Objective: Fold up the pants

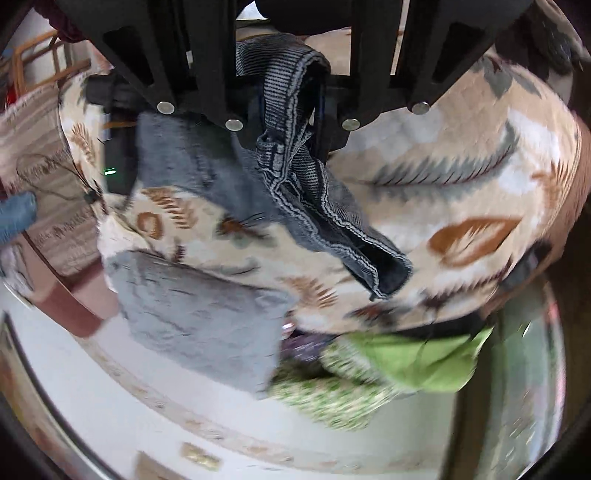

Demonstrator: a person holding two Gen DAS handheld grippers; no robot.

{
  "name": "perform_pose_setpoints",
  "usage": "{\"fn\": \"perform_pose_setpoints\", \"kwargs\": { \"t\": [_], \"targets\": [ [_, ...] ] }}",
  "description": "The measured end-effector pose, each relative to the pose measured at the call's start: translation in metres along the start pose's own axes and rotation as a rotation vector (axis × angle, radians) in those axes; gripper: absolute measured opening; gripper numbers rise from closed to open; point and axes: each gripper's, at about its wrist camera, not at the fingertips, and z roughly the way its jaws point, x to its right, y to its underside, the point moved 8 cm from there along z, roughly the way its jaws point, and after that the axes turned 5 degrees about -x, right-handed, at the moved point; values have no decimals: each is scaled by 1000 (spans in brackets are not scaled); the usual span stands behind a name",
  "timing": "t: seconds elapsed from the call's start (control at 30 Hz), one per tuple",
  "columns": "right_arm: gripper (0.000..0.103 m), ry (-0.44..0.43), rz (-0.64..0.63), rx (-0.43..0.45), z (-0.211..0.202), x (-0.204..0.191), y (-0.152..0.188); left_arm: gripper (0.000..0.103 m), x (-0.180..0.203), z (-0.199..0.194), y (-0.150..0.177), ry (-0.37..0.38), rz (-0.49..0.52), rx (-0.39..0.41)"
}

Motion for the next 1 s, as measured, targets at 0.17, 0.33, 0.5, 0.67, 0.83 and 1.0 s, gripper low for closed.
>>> {"fn": "perform_pose_setpoints", "kwargs": {
  "t": [0.17, 0.33, 0.5, 0.67, 0.83, 1.0],
  "targets": [
    [36, -157, -32, 16, -18, -17, 7, 19, 59, -2, -11, 50, 122, -1],
    [36, -314, 40, 98, -59, 4, 0, 19, 127, 14, -22, 138, 207, -33],
    [36, -359, 98, 209, -108, 44, -5, 19, 206, 51, -15, 211, 317, -100],
    [36, -296, 217, 301, -145, 108, 6, 22, 282, 111, 20, 297, 398, -224],
    [36, -183, 364, 327, -164, 174, 35, 38, 303, 136, 53, 362, 402, -398],
    [37, -95, 439, 414, -210, 213, 54, 71, 266, 91, 16, 334, 404, -235]
  ]
}}
